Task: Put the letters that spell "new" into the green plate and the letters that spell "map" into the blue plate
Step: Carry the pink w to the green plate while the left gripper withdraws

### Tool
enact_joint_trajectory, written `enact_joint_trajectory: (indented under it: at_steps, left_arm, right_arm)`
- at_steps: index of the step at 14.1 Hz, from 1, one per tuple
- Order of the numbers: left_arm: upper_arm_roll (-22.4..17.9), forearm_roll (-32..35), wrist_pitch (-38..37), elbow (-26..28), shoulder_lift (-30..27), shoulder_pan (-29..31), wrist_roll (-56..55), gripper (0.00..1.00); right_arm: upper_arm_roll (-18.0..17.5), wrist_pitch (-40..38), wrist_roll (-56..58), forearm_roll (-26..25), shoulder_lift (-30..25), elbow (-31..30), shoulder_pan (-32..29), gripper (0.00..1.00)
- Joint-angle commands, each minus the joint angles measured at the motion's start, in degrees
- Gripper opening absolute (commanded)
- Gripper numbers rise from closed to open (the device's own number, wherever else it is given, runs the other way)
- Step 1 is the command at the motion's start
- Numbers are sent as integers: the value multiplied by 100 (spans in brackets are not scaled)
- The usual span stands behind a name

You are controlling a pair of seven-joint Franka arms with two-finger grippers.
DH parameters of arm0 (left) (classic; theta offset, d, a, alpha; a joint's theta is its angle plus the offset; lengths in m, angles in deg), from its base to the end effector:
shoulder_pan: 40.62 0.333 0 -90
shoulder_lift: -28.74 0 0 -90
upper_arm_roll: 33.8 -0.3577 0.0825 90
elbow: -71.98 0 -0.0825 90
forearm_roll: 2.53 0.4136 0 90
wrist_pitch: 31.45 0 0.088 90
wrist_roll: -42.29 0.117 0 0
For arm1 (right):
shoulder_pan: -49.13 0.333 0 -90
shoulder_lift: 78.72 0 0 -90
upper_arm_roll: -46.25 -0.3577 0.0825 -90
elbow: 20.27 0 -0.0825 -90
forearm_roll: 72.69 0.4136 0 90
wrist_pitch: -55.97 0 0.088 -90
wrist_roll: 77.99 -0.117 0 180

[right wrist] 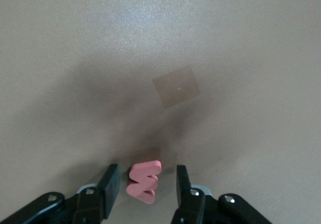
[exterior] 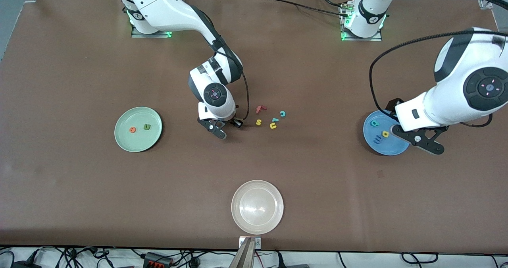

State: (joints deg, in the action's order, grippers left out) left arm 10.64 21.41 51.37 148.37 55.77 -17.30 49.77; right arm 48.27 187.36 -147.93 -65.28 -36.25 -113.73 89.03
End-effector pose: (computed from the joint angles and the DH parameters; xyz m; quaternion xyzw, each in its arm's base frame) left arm 0.6832 -0.0947 0.5253 -0.9643 0.2341 0.1096 0.0582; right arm 0.5704 0.4524 0.1781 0.9478 -0.3144 -0.0510 0.0111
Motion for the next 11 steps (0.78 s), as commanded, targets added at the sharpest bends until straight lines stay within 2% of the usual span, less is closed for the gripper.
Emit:
enact_joint_trajectory:
  at_steps: [1, 3, 5, 6, 7, 8, 10, 11]
  left_arm:
    - [-1685, -1054, -107, -54, -671, -991, 69, 100]
    - [-2717, -1697, -3, 269, -1119, -1565, 61, 100]
    - [-3307, -1998, 950, 1285, -1917, -1829, 26, 100]
    - [-3649, -2138, 1513, 1787, -2278, -1996, -96, 100]
    - [-3983, -2409, 1910, 2245, -2577, -2189, -332, 100]
    - [-4082, -2543, 2080, 2554, -2815, -2270, -491, 100]
    - [-4092, -2518, 2090, 2627, -2932, -2279, -484, 100]
    - [-4092, -2509, 2073, 2627, -2932, -2288, -484, 100]
  right_arm:
    - [-27, 114, -54, 68, 120, 100, 1, 54]
    - [-27, 141, -37, 68, 138, 100, 36, 54]
    - [-27, 150, -46, 68, 164, 100, 36, 54]
    - [-27, 150, -37, 68, 173, 100, 45, 51]
    - [-27, 150, 33, 68, 165, 108, 45, 41]
    - [-27, 141, 60, 68, 164, 109, 45, 30]
    - [-27, 141, 95, 42, 138, 117, 54, 11]
    - [-27, 133, 199, 50, 121, 161, 45, 5]
